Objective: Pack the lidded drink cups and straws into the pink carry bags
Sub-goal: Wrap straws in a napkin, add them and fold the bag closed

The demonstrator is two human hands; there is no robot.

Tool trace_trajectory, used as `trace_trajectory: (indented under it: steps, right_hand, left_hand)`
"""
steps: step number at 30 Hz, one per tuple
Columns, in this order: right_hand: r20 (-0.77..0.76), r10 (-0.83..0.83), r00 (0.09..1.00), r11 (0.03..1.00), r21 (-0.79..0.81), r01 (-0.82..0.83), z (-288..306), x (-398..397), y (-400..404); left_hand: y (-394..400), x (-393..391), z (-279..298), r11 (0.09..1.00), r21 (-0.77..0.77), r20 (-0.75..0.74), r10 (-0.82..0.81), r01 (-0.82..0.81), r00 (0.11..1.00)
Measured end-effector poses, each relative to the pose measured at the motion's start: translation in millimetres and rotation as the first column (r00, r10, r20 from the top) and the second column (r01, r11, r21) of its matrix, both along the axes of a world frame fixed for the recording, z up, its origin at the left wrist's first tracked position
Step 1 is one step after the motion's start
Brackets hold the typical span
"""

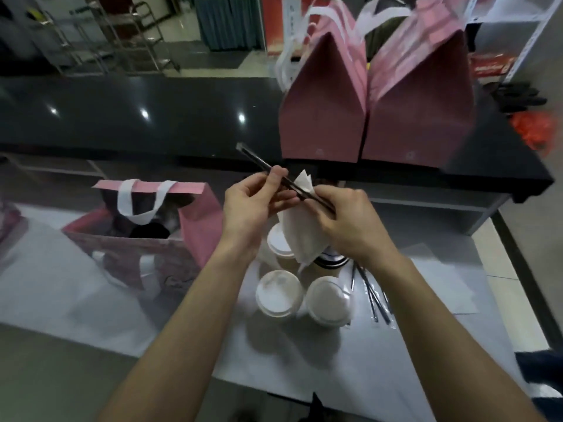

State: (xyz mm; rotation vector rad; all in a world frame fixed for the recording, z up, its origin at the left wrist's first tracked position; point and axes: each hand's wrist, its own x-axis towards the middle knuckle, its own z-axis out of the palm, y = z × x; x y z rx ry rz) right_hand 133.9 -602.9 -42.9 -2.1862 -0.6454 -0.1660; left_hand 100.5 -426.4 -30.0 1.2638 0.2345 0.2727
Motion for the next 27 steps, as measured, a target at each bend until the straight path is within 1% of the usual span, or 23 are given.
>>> trace_trajectory:
  steps: [2,4,5,7,8,9,11,13,16,17,18,20,22,25,27]
  right_hand:
    - [0.043,-0.047,0.998,0.998,0.040,0.045,11.4,4.4,15.7]
    - [0.069,-0.066,0.995,0.994,0.097,0.059,24.8,7.1,39.9]
    - [0.076,-0.061,0.995,0.990,0.134,0.051,31.4,7.2,54.5]
    - [0.075,-0.045,0.996,0.979,0.202,0.029,43.3,6.3,86.5]
    - [0.067,-0.035,0.997,0.973,0.229,0.019,47.9,4.7,103.4]
    - [0.060,-0.026,0.998,0.967,0.256,0.010,52.1,1.6,120.9]
    - [0.057,0.004,0.998,0.952,0.307,-0.022,58.9,-5.4,156.5]
    - [0.056,0.055,0.997,0.937,0.342,-0.071,61.1,-11.5,190.8]
    - [0.017,0.105,0.994,0.915,0.391,-0.103,56.1,-17.6,233.6]
    - [0.000,0.110,0.994,0.905,0.413,-0.100,52.3,-20.5,243.4]
    - [-0.018,0.117,0.993,0.895,0.435,-0.097,48.5,-24.3,250.5]
    - [-0.062,0.136,0.989,0.879,0.468,-0.092,40.8,-33.8,260.2]
    - [-0.105,0.138,0.985,0.881,0.467,-0.074,34.3,-39.5,264.2]
    - [-0.170,0.139,0.976,0.910,0.410,-0.058,25.8,-44.8,263.3]
    - [-0.238,0.156,0.959,0.945,0.319,-0.074,23.7,-46.4,262.1]
  left_hand:
    - [27.8,-9.0,17.1,0.997,0.065,0.015,-0.030,0.029,0.999]
    - [76.6,-22.8,32.6,0.976,0.217,0.054,-0.030,0.018,0.998]
    - [106.9,-30.8,39.2,0.948,0.317,0.082,-0.012,-0.014,0.997]
    - [172.4,-46.7,49.6,0.856,0.511,0.116,0.019,-0.076,0.993]
    - [204.7,-54.7,52.4,0.785,0.615,0.099,0.022,-0.079,0.995]
    - [234.5,-62.0,53.6,0.689,0.723,0.063,0.019,-0.059,0.998]
    - [282.6,-71.0,50.4,0.456,0.889,-0.058,0.018,0.043,0.998]
    - [312.8,-71.5,40.0,0.247,0.955,-0.180,0.039,0.165,0.983]
    - [332.6,-61.5,20.3,-0.058,0.959,-0.280,-0.031,0.278,0.959]
    - [337.7,-56.8,14.3,-0.106,0.947,-0.308,-0.044,0.302,0.950]
    - [344.0,-52.3,8.4,-0.118,0.939,-0.330,-0.052,0.322,0.943]
    - [357.3,-45.8,2.6,-0.060,0.932,-0.362,-0.107,0.358,0.926]
    - [366.9,-38.6,1.2,-0.050,0.933,-0.358,-0.191,0.356,0.914]
    - [376.1,-30.3,-0.9,0.009,0.938,-0.328,-0.286,0.345,0.900]
    - [379.2,-25.5,-4.8,0.033,0.952,-0.279,-0.320,0.305,0.905]
